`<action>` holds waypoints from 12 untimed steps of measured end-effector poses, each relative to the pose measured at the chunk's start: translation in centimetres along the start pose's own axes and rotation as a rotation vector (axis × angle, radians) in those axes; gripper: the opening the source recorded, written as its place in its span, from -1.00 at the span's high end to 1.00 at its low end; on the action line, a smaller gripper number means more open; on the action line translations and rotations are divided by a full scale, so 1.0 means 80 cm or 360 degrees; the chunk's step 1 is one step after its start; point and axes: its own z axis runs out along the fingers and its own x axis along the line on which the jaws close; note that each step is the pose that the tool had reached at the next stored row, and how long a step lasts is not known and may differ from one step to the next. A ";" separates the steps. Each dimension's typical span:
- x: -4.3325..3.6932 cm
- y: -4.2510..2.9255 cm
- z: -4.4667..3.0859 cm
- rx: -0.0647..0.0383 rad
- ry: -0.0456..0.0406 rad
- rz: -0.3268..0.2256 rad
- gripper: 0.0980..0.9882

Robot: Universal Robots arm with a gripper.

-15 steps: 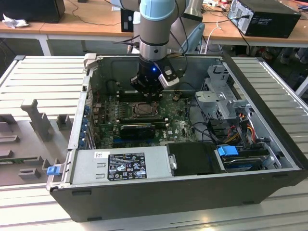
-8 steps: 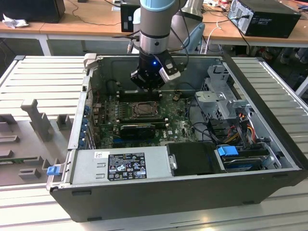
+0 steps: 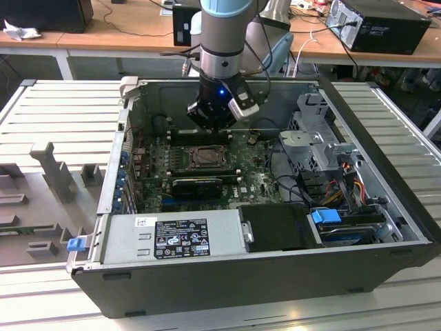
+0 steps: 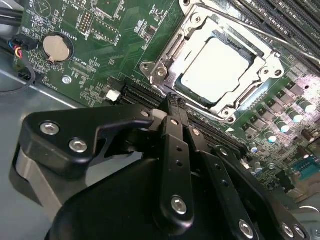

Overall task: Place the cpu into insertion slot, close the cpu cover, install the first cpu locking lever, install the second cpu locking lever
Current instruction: 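Install the first cpu locking lever, then install the second cpu locking lever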

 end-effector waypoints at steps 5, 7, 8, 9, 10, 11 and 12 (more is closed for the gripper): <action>0.000 -0.0018 -0.0001 0.0000 0.0000 0.0000 0.98; 0.000 -0.0055 -0.0003 0.0000 0.0000 0.0000 0.98; 0.000 -0.0089 -0.0005 0.0000 0.0000 0.0000 0.98; 0.000 -0.0104 -0.0006 0.0000 0.0000 0.0000 0.98; 0.000 -0.0109 -0.0009 0.0000 0.0000 0.0000 0.98; 0.000 -0.0111 -0.0042 0.0000 0.0000 0.0000 0.98; 0.000 -0.0109 -0.0087 0.0000 0.0000 0.0000 0.98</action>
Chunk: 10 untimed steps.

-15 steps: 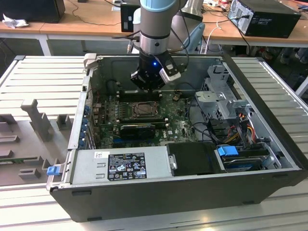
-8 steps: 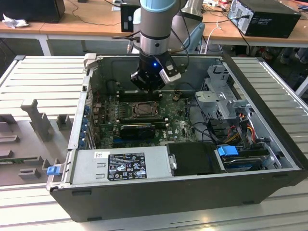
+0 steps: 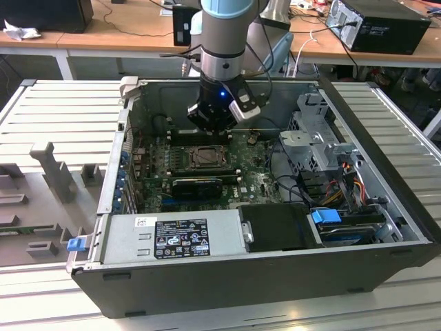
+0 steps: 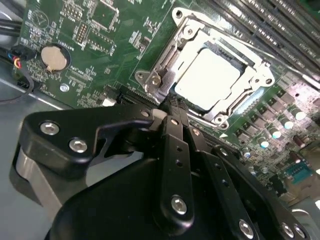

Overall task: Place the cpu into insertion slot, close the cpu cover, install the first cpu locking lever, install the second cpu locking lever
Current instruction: 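Install the second cpu locking lever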

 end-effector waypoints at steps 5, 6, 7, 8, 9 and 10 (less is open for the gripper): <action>0.000 0.0015 -0.0300 0.0000 0.0000 -0.0001 0.98; 0.000 0.0004 -0.0314 0.0000 0.0000 -0.0001 0.98; 0.000 -0.0020 -0.0316 0.0000 0.0000 0.0000 0.98; 0.000 -0.0098 -0.0321 0.0000 0.0000 0.0000 0.98; 0.000 -0.0172 -0.0325 0.0000 0.0000 0.0000 0.98; 0.001 -0.0265 -0.0328 0.0000 0.0000 0.0000 0.98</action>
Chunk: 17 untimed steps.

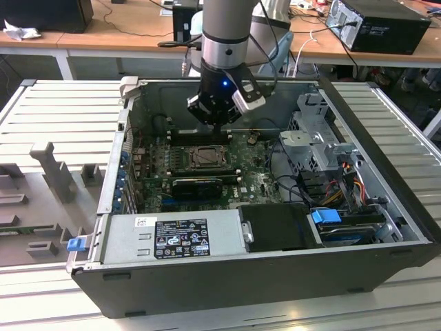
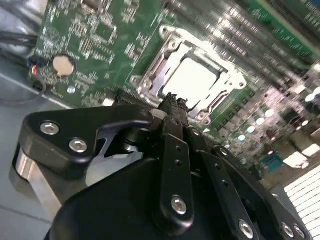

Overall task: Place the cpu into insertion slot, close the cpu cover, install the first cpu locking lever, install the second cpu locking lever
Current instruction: 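Install the second cpu locking lever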

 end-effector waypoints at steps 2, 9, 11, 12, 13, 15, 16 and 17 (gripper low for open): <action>0.001 -0.0140 0.0000 0.0000 0.0000 0.0000 0.98; 0.009 -0.0500 0.0045 -0.0040 -0.0001 -0.0015 0.98; 0.012 -0.0549 0.0047 -0.0128 -0.0004 -0.0016 0.98; 0.012 -0.0569 0.0053 -0.0140 -0.0004 -0.0017 0.98; 0.012 -0.0590 0.0063 -0.0145 -0.0004 -0.0020 0.98; 0.012 -0.0620 0.0110 -0.0147 0.0001 -0.0041 0.98; 0.012 -0.0633 0.0139 -0.0147 0.0006 -0.0066 0.98; 0.013 -0.0663 0.0156 -0.0146 0.0009 -0.0080 0.98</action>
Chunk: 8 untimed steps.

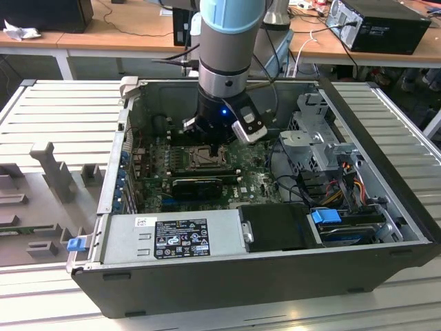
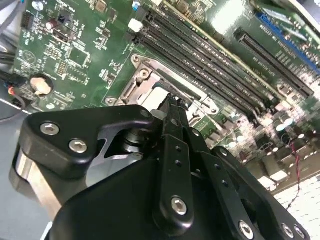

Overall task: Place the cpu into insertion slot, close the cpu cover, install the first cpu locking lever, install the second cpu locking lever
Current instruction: 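Install the second cpu locking lever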

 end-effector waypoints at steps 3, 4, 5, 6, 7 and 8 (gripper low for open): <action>0.012 -0.0098 0.0003 -0.0005 0.0000 -0.0005 0.98; 0.018 -0.0115 0.0006 -0.0006 0.0000 -0.0005 0.98; 0.023 -0.0125 0.0013 -0.0006 0.0000 -0.0005 0.98; 0.025 -0.0128 0.0022 -0.0007 0.0000 -0.0005 0.98; 0.026 -0.0130 0.0033 -0.0008 0.0000 -0.0004 0.98; 0.027 -0.0133 0.0052 -0.0008 -0.0001 0.0001 0.98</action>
